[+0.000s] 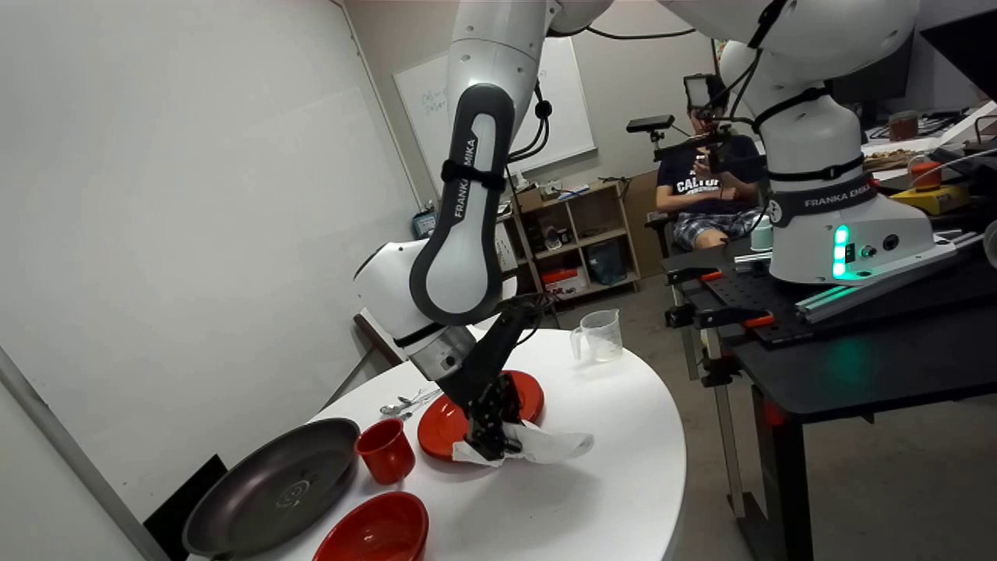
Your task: Pick up the cloth from the table and wipe the plate
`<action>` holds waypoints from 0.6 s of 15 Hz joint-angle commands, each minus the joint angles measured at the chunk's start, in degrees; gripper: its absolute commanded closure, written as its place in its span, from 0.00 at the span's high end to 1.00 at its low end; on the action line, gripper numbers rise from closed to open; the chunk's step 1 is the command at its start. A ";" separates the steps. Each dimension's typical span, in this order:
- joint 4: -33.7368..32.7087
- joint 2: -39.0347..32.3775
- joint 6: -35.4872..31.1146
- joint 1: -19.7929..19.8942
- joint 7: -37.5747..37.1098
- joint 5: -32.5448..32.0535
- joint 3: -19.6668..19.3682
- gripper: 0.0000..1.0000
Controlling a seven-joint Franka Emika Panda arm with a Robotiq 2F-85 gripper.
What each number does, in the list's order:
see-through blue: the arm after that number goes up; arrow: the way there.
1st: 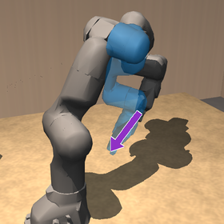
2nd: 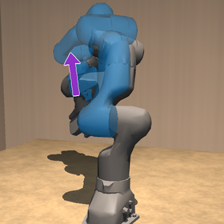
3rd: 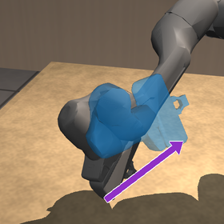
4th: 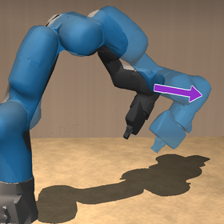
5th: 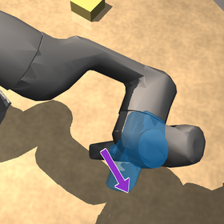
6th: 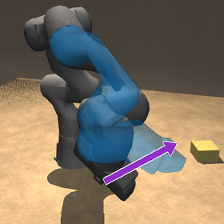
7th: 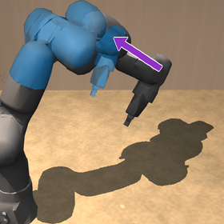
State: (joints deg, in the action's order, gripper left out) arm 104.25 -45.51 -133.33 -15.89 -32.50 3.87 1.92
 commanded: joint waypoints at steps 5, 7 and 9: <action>2.25 -0.04 1.86 0.90 17.60 -1.73 2.80 0.06; 2.27 -0.47 1.18 1.23 20.13 -1.01 3.75 0.06; 1.78 -1.08 0.81 1.80 21.50 0.24 4.91 0.06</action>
State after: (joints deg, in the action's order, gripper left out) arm 105.91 -46.45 -132.17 -15.67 -14.17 3.16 4.75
